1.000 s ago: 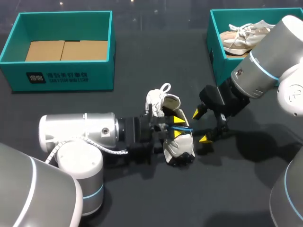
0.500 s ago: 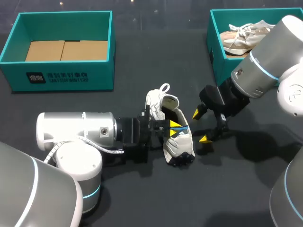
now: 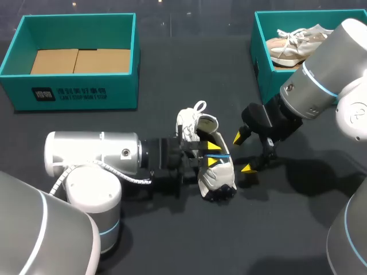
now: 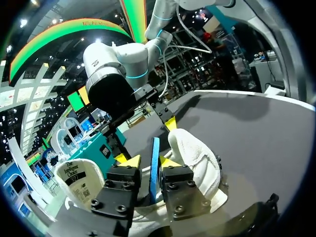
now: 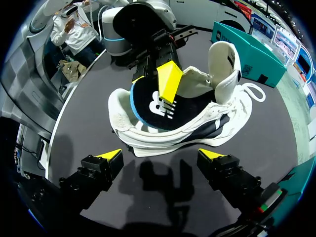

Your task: Take the shoe out of the shoebox, open the shoe tongue, remove and reinsert the insole, then place the shoe into the shoebox

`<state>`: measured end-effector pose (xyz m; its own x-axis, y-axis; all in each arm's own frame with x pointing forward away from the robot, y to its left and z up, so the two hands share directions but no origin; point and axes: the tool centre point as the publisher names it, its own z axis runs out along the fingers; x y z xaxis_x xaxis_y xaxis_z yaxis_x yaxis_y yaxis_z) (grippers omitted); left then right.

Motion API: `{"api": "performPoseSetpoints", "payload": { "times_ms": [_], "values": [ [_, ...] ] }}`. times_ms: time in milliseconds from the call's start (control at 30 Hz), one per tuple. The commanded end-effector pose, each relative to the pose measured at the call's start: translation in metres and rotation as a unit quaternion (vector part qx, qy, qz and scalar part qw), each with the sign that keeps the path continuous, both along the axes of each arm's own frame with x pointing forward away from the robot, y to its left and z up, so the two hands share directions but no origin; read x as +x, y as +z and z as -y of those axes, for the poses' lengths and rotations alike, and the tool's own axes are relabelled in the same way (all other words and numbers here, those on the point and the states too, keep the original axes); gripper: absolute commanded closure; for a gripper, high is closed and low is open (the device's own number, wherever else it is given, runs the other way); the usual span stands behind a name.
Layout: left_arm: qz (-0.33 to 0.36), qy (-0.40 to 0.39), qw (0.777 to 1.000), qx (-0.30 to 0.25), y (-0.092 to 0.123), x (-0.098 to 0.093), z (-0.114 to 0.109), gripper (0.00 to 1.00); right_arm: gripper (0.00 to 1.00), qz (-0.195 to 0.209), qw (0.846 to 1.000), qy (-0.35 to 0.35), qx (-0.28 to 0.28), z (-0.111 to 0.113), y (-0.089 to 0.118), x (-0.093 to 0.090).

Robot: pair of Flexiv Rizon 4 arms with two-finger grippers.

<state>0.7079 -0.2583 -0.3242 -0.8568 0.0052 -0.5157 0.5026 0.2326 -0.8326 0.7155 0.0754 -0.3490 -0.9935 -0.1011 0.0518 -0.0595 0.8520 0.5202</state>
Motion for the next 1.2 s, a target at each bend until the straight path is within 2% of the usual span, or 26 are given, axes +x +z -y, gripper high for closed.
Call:
{"api": "performPoseSetpoints", "payload": {
  "times_ms": [33, 233, 500, 667, 900, 1200],
  "values": [
    [-0.007, -0.006, 1.000, 0.009, 0.010, -0.004, -0.010, 0.76, 0.00, 0.000, 1.000, 0.000, -0.001, -0.001, -0.001, 0.000],
    [-0.036, -0.023, 0.998, 0.034, 0.014, -0.010, -0.014, 0.68, 0.00, 0.000, 1.000, 0.000, -0.001, -0.001, -0.001, 0.000],
    [-0.060, -0.048, 0.993, 0.087, 0.017, -0.011, -0.022, 0.68, 0.00, 0.000, 1.000, 0.000, -0.001, -0.001, -0.001, 0.000],
    [-0.065, -0.059, 0.990, 0.113, 0.021, -0.012, -0.032, 0.68, 0.00, 0.000, 1.000, -0.019, 0.000, 0.027, 0.013, 0.004],
    [-0.069, -0.071, 0.983, 0.157, 0.027, -0.010, -0.050, 0.68, 0.00, 0.001, 0.999, -0.040, -0.004, 0.088, 0.028, 0.010],
    [-0.074, -0.101, 0.971, 0.202, 0.042, 0.003, -0.071, 0.68, 0.00, 0.001, 0.999, -0.040, -0.004, 0.088, 0.028, 0.010]
  ]
}}
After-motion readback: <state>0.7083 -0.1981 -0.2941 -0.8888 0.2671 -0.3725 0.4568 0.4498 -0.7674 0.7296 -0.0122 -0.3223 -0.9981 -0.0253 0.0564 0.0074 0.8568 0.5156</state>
